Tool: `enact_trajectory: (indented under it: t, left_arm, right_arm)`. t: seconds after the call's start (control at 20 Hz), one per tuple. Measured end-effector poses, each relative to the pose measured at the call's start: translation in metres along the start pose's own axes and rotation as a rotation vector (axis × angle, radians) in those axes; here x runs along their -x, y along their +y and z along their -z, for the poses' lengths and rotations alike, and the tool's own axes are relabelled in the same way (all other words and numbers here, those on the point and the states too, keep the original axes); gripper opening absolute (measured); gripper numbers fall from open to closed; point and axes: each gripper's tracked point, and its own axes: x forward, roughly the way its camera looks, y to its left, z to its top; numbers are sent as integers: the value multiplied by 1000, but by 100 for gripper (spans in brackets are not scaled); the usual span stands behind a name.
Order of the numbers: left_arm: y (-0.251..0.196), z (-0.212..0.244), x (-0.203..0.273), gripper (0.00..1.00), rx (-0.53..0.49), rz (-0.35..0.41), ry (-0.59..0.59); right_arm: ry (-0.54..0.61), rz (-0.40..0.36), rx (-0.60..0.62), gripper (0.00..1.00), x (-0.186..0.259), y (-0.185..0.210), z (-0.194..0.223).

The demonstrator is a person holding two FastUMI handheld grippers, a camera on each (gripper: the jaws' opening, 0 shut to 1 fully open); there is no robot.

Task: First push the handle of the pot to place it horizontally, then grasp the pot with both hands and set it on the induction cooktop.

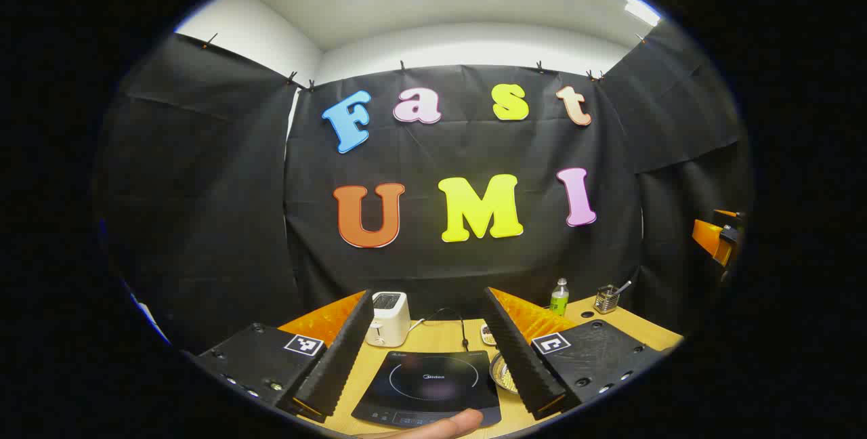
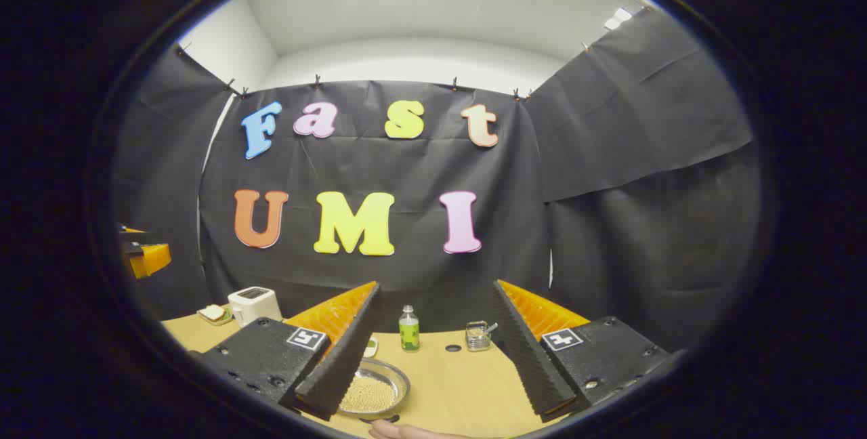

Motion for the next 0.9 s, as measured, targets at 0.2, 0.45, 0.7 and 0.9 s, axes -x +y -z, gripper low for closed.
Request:
enact_trajectory:
  t: [0.2,0.45,0.7,0.9]
  left_arm:
    - [6,-4,4,96,11,1,0]
    - [3,-11,9,96,11,25,-12]
    - [-4,-10,13,96,16,46,-8]
    - [-7,-6,15,96,14,52,-5]
  right_arm:
    - [0,-10,4,100,5,6,-6]
    - [-11,-6,6,100,9,4,-14]
    - [-7,-6,21,100,12,2,-18]
    - [-1,-6,26,100,11,0,-16]
